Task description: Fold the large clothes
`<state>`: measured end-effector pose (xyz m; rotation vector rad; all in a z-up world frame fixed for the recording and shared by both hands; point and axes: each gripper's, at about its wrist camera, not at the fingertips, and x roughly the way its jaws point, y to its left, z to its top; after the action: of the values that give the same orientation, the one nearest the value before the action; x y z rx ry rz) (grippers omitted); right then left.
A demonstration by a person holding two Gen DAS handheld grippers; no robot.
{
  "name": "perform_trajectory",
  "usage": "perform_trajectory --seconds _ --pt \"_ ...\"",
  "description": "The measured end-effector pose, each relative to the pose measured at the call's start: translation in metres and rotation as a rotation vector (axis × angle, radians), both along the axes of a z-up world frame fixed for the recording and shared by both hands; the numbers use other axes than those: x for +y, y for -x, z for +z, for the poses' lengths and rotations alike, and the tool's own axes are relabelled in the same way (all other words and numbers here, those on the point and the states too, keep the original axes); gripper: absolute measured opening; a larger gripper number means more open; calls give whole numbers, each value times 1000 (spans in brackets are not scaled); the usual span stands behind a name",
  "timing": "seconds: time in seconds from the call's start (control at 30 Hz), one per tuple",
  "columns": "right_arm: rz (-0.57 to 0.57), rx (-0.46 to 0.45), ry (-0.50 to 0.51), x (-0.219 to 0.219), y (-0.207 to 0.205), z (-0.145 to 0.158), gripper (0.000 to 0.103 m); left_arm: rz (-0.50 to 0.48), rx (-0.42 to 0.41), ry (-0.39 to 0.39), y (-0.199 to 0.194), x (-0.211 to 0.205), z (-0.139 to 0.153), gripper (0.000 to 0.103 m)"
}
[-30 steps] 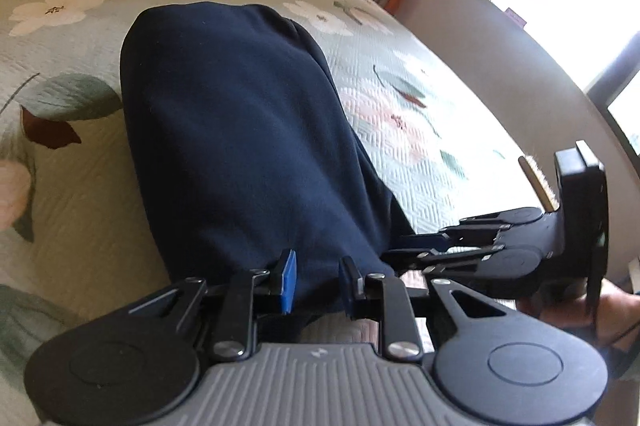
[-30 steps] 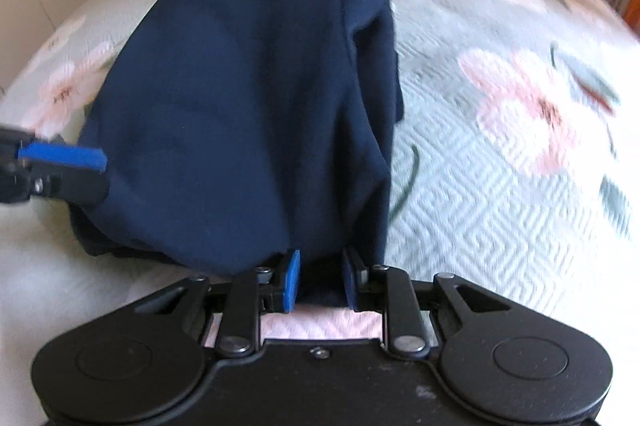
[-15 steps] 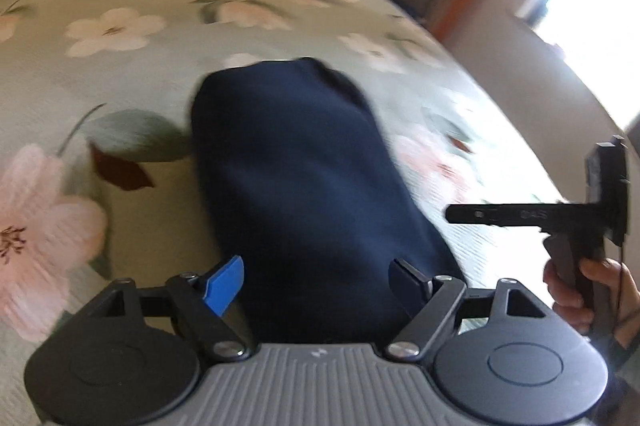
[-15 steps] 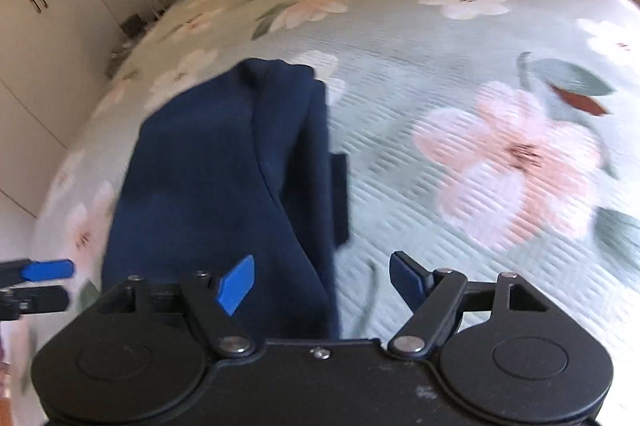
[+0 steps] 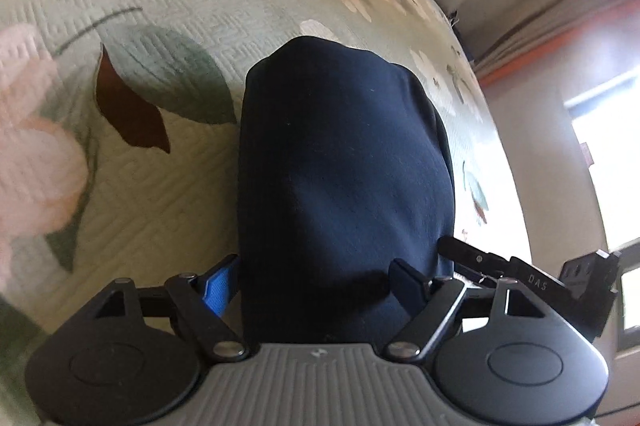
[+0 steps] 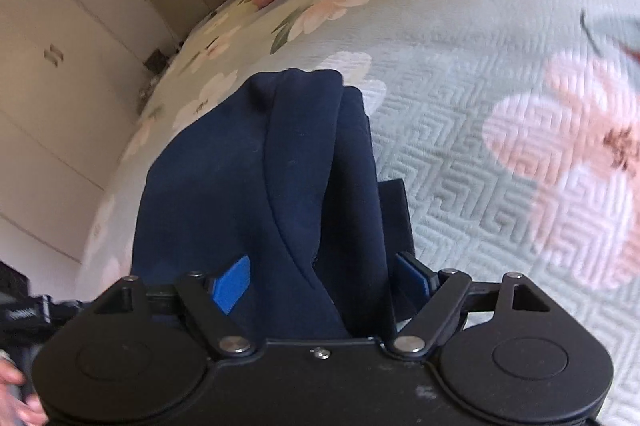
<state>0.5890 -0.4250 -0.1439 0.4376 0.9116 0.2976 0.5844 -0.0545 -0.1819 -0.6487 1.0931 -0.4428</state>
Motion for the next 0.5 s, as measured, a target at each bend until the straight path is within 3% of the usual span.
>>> perform_trajectory --seconds 0.23,0.33,0.37,0.5 --pt "-15 75 -155 -13 -8 -21 98 18 35 126 -10 1 -33 89" --pt "3 71 -212 -13 -8 -26 98 45 54 230 -10 0 -49 89" --pt "11 62 -225 -11 -7 -26 91 47 48 239 -9 -2 -51 88" --pt "17 2 -181 0 6 -18 68 23 -39 217 -2 -6 -44 65"
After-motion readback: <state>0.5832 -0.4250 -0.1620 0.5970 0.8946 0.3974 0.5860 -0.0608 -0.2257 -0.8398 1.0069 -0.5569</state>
